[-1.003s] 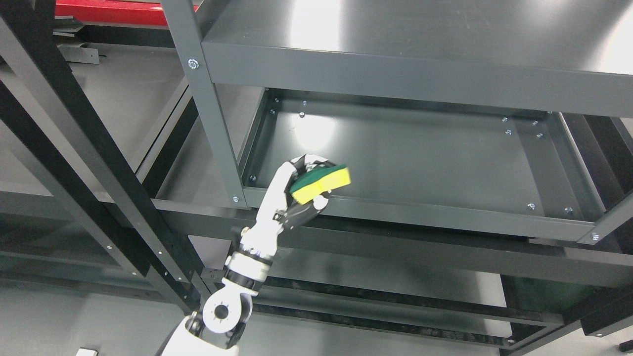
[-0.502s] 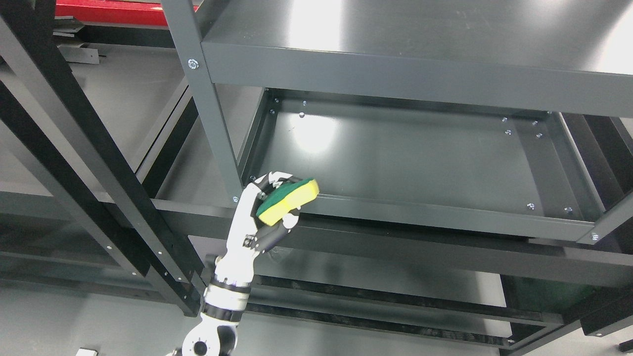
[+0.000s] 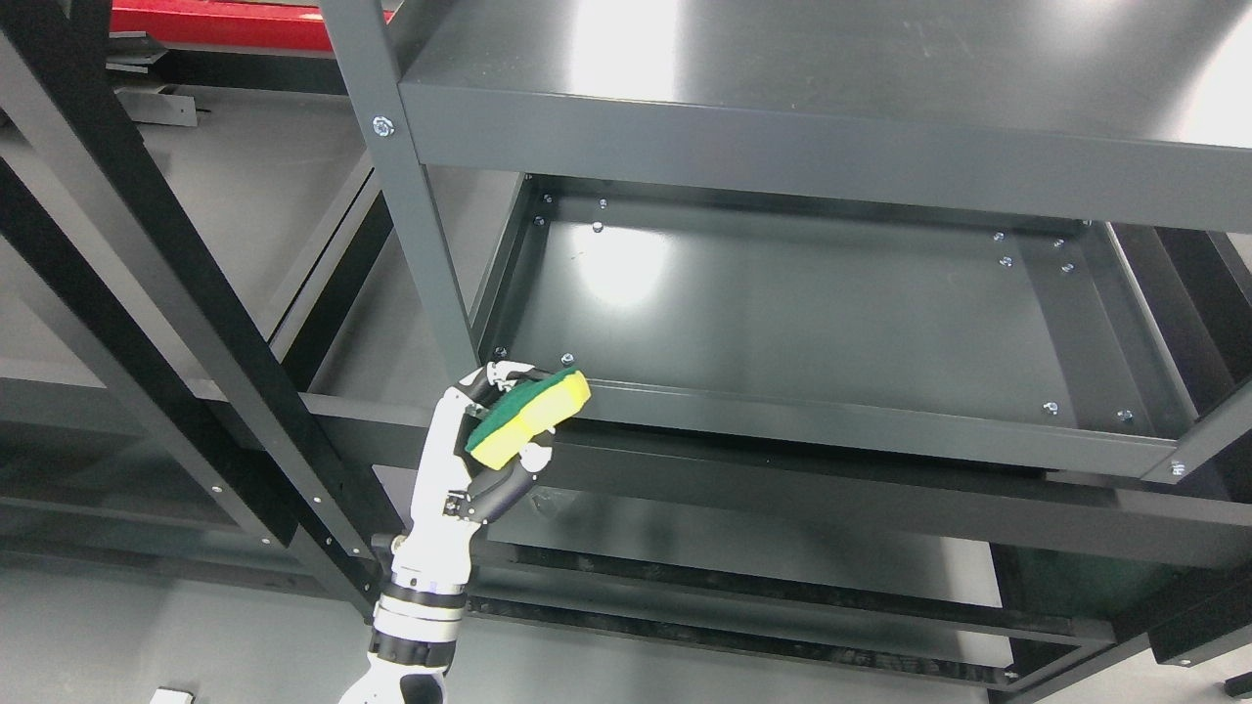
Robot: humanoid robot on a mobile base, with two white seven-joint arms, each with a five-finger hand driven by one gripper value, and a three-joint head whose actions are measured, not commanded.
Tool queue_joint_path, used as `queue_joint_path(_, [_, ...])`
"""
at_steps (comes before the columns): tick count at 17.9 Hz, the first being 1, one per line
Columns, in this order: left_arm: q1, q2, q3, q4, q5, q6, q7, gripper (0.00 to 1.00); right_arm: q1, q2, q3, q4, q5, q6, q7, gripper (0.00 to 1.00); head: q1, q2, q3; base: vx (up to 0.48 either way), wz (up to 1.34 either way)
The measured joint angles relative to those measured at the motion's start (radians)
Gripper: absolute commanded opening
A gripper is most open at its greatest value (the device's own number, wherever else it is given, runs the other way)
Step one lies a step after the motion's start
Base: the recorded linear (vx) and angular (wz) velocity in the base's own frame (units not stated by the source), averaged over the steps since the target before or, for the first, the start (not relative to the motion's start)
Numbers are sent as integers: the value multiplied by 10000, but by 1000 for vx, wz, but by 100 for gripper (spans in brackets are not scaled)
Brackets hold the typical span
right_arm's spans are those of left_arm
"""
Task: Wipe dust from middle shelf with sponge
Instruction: 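Withdraw the left hand holding the sponge out of the shelf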
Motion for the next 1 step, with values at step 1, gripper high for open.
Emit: queue_joint_path(1, [17, 0, 46, -21, 12, -9, 0, 0, 0, 0, 0, 0, 0, 0, 0, 100, 0, 0, 0, 0, 0])
